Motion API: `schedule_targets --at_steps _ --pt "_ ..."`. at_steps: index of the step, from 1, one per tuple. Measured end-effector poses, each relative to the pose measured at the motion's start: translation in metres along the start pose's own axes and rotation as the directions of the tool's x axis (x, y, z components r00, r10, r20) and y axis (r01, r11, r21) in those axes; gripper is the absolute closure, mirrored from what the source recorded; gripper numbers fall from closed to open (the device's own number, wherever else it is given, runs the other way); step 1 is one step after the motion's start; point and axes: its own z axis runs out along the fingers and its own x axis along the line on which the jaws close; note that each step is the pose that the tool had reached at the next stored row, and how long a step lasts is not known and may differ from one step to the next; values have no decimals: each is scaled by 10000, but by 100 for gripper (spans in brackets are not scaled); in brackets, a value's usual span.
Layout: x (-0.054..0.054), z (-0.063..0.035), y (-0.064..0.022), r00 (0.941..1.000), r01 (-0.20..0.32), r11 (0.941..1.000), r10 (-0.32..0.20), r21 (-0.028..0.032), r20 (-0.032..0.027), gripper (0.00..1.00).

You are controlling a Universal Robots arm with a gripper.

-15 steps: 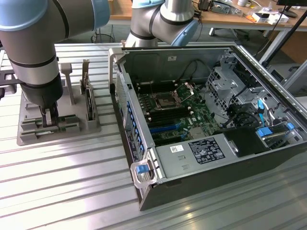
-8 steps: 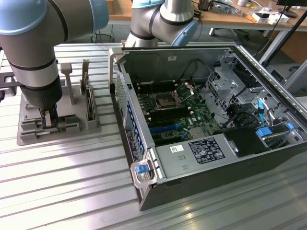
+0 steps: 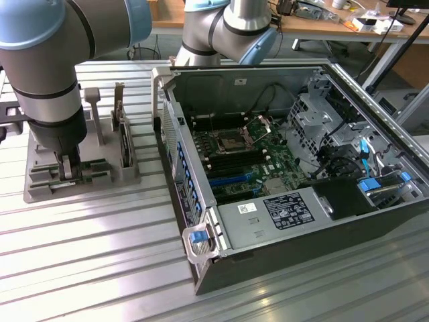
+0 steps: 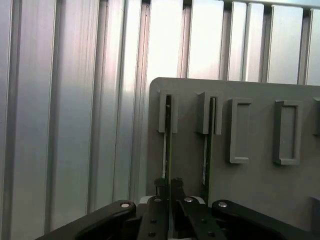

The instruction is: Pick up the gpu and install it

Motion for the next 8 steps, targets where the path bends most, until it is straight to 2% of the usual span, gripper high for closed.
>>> schedule_targets --at_steps 1,8 --pt "0 0 0 10000 0 10000 0 0 0 88" --pt "0 0 0 10000 1 10000 -1 1 0 88"
